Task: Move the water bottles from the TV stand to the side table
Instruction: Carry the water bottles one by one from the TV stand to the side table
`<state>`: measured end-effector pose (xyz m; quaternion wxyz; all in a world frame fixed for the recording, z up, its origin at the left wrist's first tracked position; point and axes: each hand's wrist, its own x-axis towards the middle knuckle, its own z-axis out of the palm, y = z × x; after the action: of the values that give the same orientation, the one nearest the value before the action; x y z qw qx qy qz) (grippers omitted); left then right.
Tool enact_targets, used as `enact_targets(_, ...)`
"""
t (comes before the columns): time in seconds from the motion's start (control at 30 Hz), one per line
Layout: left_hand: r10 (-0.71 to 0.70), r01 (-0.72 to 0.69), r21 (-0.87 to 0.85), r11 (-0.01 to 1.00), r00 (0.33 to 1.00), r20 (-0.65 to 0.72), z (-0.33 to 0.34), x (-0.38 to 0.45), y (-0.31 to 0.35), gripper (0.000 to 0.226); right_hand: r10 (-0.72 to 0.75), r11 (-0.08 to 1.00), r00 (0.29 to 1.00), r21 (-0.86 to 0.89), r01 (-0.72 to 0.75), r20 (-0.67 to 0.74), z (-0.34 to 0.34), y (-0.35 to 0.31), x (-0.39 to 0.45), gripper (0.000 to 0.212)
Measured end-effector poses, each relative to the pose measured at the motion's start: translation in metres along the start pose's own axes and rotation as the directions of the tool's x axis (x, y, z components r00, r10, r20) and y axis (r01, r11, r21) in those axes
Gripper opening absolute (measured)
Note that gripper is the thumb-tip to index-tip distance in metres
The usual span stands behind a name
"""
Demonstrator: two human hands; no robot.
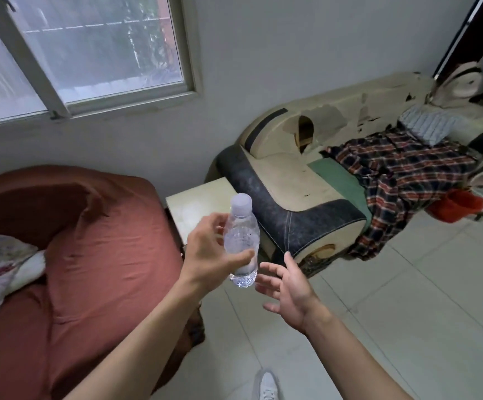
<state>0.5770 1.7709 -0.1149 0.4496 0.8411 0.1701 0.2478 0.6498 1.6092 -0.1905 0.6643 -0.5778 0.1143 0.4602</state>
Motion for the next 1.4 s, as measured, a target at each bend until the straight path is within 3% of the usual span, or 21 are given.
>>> enact_targets(0.43, -0.041, 0.048, 0.04, 0.998, 0.988, -0.151, 0.016, 0.147, -0.034, 0.061, 0.085, 0.977, 0.988, -0.204, -0.057, 0.129, 0.025, -0.133, 0.139, 0.064)
enact_targets(1.0, -0.058, 0.055, -0.02, 0.998, 0.985, -0.163, -0.013, 0.371, -0.165, 0.055, 0.11, 0.948, 0.994, -0.3, -0.103, 0.007, 0.141, -0.265, 0.345, 0.067)
enact_targets(1.4, -0.225, 0.228, -0.005, 0.974, 0.956, -0.187, -0.017, 0.438, -0.236, 0.055, 0.24, 0.911, 0.971, -0.349, -0.222, 0.008, 0.197, -0.284, 0.438, 0.067)
